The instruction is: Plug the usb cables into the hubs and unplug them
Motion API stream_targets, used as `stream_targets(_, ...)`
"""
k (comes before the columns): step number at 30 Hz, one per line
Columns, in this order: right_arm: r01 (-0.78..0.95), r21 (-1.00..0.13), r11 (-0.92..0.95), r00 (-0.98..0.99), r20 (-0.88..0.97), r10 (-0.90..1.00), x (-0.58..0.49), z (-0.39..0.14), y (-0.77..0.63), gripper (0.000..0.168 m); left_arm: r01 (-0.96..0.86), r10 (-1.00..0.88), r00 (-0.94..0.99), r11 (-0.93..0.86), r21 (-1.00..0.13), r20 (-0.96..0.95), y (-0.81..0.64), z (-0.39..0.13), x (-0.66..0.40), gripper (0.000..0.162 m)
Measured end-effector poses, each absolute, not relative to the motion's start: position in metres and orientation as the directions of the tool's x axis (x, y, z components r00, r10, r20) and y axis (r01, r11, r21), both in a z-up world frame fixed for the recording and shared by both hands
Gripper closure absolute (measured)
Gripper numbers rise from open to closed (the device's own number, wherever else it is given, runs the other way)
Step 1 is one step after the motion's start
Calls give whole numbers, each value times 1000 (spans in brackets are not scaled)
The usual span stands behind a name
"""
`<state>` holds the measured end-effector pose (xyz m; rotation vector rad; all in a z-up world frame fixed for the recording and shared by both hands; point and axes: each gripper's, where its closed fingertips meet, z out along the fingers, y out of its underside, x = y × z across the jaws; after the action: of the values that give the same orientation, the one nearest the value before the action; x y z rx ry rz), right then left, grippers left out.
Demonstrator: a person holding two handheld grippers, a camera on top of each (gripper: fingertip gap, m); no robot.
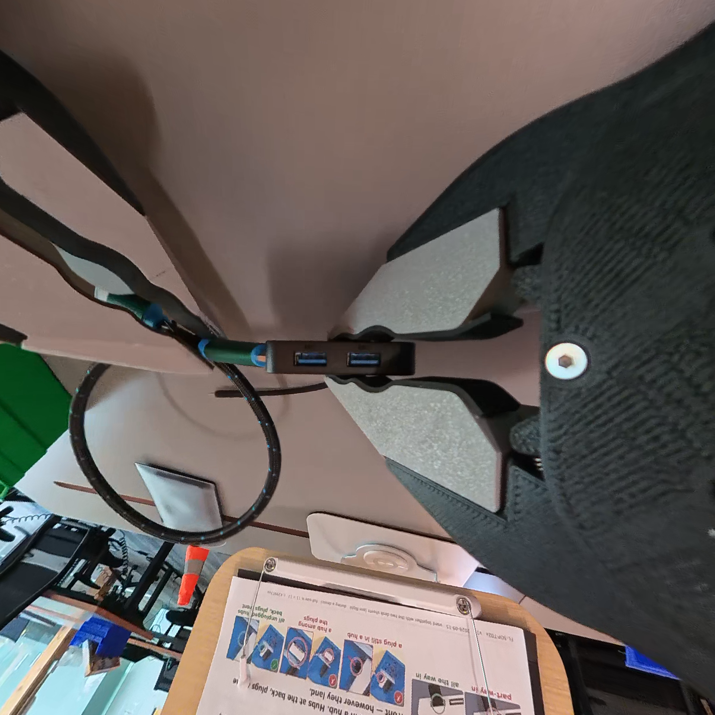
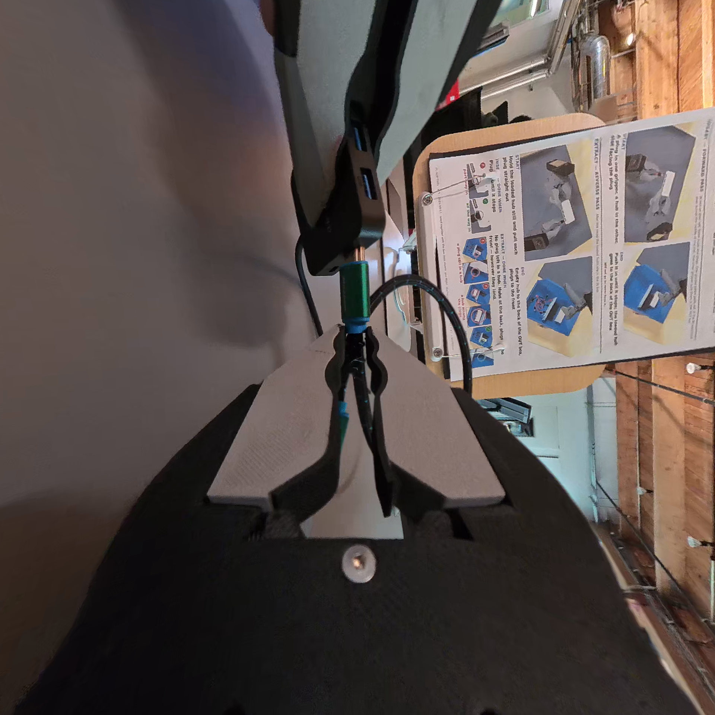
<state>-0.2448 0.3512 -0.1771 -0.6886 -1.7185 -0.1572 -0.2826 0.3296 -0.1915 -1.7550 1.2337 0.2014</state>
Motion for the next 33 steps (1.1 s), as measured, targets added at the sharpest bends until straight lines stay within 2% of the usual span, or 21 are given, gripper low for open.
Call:
stream_targets(6,533,-222,817,-132,931,339,-245,-182,355,162,-842,-612,446,-38,-539,-653,334,-194,-284,152)
stream_targets(10,524,-170,834,-158,943,292,-245,-185,350,162,-898,-559,379,-30,-439,-737,338,-196,-292,151)
stream_targets(14,537,-126,834,-161,955,248,-247,-186,351,162,-916,-526,340,0,-400,-780,341,-196,-294,151)
stream_targets(19,528,-147,837,-140,956,257,-246,-184,350,162,-919,-503,315,49,-391,-805,340,-191,-290,152)
stream_targets(30,508,-158,847,-177,943,282,-243,-191,351,162,-947,-500,196,127,-296,-844,336,-200,-283,152)
stream_targets(33,515,-167,841,-154,947,282,-242,-185,350,162,-941,-473,238,104,-322,-848,341,-194,-284,152)
